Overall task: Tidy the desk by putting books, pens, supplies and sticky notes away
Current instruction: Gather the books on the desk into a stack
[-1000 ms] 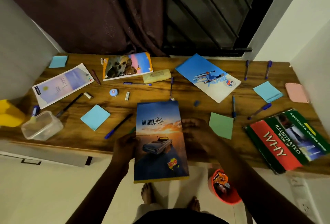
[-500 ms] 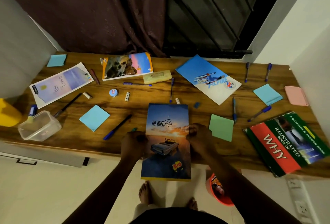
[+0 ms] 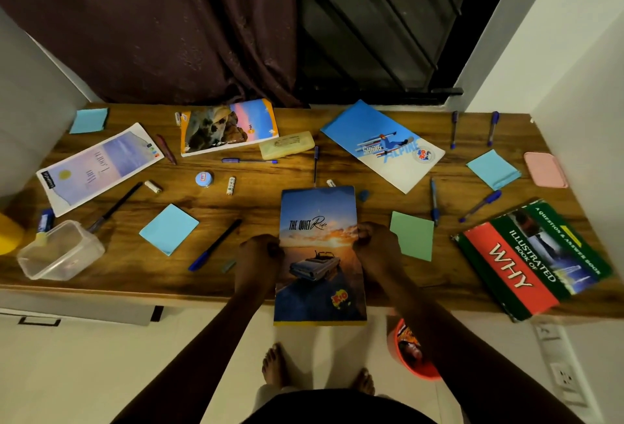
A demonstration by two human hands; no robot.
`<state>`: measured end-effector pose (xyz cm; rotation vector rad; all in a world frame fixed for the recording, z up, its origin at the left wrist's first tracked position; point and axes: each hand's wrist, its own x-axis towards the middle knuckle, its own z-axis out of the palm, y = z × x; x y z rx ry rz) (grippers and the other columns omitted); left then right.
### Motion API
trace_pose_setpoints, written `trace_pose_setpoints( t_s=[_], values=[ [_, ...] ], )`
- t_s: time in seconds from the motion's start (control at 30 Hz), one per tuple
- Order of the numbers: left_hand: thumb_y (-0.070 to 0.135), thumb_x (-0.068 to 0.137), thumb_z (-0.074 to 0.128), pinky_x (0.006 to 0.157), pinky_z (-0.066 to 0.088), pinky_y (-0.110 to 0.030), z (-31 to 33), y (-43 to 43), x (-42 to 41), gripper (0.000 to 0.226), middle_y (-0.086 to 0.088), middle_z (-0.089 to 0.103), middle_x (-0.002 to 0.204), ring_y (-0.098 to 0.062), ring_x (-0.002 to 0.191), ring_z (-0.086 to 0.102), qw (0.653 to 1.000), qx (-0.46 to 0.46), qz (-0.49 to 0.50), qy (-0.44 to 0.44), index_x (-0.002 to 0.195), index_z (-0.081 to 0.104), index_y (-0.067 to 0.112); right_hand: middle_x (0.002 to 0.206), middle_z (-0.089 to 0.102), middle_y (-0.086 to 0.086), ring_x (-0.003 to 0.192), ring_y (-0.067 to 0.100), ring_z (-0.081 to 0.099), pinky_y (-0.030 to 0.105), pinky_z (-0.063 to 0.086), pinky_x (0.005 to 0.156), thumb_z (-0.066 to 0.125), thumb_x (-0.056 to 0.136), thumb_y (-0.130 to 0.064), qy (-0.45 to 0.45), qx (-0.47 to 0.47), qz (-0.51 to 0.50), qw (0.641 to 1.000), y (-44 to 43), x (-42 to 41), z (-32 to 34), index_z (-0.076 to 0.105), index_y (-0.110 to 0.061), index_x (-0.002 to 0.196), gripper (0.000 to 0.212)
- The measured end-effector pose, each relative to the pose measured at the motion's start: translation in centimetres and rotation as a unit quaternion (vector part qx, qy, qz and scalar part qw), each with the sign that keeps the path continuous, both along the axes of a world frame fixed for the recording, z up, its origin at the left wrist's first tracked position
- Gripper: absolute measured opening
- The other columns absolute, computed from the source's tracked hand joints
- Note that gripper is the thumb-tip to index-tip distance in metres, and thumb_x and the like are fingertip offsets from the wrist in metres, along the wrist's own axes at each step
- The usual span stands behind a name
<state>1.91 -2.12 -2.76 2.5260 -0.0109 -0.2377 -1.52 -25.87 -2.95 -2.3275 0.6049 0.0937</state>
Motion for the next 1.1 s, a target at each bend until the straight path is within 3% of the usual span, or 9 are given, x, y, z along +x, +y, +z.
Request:
trace_pose_setpoints(
  t_s=[0.13,0.23,0.4,0.5,0.67,0.83,0.93,1.03,1.1],
  values=[
    [0.013,0.099,0.056,0.074,0.053,-0.022,0.1,-0.1,-0.2,0.016,-0.006,0.072,0.112,-0.015,0.089,0.069,1.0,-0.016,-0.008,-0.007,0.108,0.069,0.016,0.116,0.075,0.002,0.099,0.019,0.072,0.02,0.05,0.079,0.068,0.089,-0.01,-0.007,0.0,0.01,1.0,0.0,-0.4,0.1,0.073,-0.021,0.114,0.028],
    [0.011,0.099,0.057,0.07,0.045,-0.009,0.2,-0.3,-0.5,0.026,-0.006,0.068,0.123,-0.017,0.103,0.068,1.0,-0.026,-0.002,-0.01,0.123,0.067,0.014,0.116,0.075,0.001,0.098,0.018,0.072,0.015,0.047,0.073,0.07,0.088,-0.01,-0.013,0.004,0.021,1.0,0.2,-0.9,0.2,0.073,-0.021,0.116,0.03],
    [0.027,0.096,0.066,0.055,0.034,-0.008,0.9,-1.3,-0.3,0.031,0.001,0.063,0.117,-0.006,0.086,0.061,0.999,-0.044,-0.007,-0.024,0.127,0.063,0.021,0.117,0.074,-0.001,0.101,0.016,0.07,0.017,0.046,0.08,0.071,0.09,-0.016,-0.027,0.029,-0.003,0.999,-0.2,-1.7,0.5,0.071,-0.023,0.116,0.026],
    [0.031,0.094,0.068,0.061,0.038,-0.012,1.5,-2.1,0.8,0.028,0.005,0.064,0.113,-0.003,0.08,0.06,0.998,-0.061,-0.012,-0.033,0.121,0.065,0.022,0.111,0.075,-0.001,0.099,0.016,0.071,0.016,0.042,0.075,0.071,0.092,-0.021,-0.047,0.03,-0.028,0.998,-0.8,-1.2,1.3,0.072,-0.021,0.111,0.019],
    [0.03,0.093,0.069,0.08,0.054,-0.027,2.8,-3.6,3.0,0.03,0.006,0.064,0.123,-0.007,0.095,0.063,0.99,-0.108,-0.074,-0.061,0.122,0.065,0.025,0.11,0.076,0.0,0.1,0.017,0.071,0.022,0.047,0.088,0.073,0.09,-0.02,-0.091,0.061,-0.058,0.992,-1.9,0.2,3.4,0.074,-0.015,0.111,0.022],
    [0.026,0.091,0.072,0.075,0.039,-0.006,4.1,-5.8,5.5,0.034,0.003,0.064,0.126,-0.007,0.097,0.059,0.976,-0.156,-0.142,-0.052,0.124,0.065,0.021,0.093,0.077,0.003,0.091,0.021,0.072,0.04,0.057,0.087,0.071,0.08,-0.019,-0.134,0.076,-0.082,0.985,-3.7,1.6,3.8,0.074,-0.014,0.087,0.01],
    [0.024,0.092,0.071,0.077,0.034,-0.001,4.3,-7.8,6.8,0.04,0.001,0.06,0.131,-0.011,0.101,0.059,0.971,-0.154,-0.179,-0.046,0.131,0.061,0.017,0.099,0.075,0.0,0.098,0.02,0.071,0.036,0.057,0.089,0.074,0.081,-0.014,-0.115,0.09,-0.126,0.981,-5.6,2.8,3.9,0.073,-0.013,0.1,0.019],
    [0.024,0.093,0.071,0.086,0.043,-0.023,4.7,-10.3,7.6,0.046,-0.006,0.057,0.136,-0.022,0.113,0.059,0.964,-0.16,-0.213,-0.021,0.136,0.056,0.015,0.107,0.07,-0.002,0.1,0.017,0.067,0.028,0.053,0.083,0.078,0.085,-0.017,-0.115,0.078,-0.144,0.98,-8.1,4.0,4.2,0.07,-0.016,0.111,0.027],
    [0.028,0.092,0.072,0.088,0.044,-0.027,4.8,-12.4,8.4,0.047,-0.006,0.059,0.134,-0.022,0.116,0.059,0.963,-0.166,-0.213,-0.011,0.134,0.057,0.016,0.109,0.069,-0.001,0.097,0.016,0.066,0.028,0.053,0.08,0.079,0.086,-0.022,-0.113,0.059,-0.143,0.982,-10.3,5.1,4.4,0.07,-0.017,0.117,0.033]
  ],
)
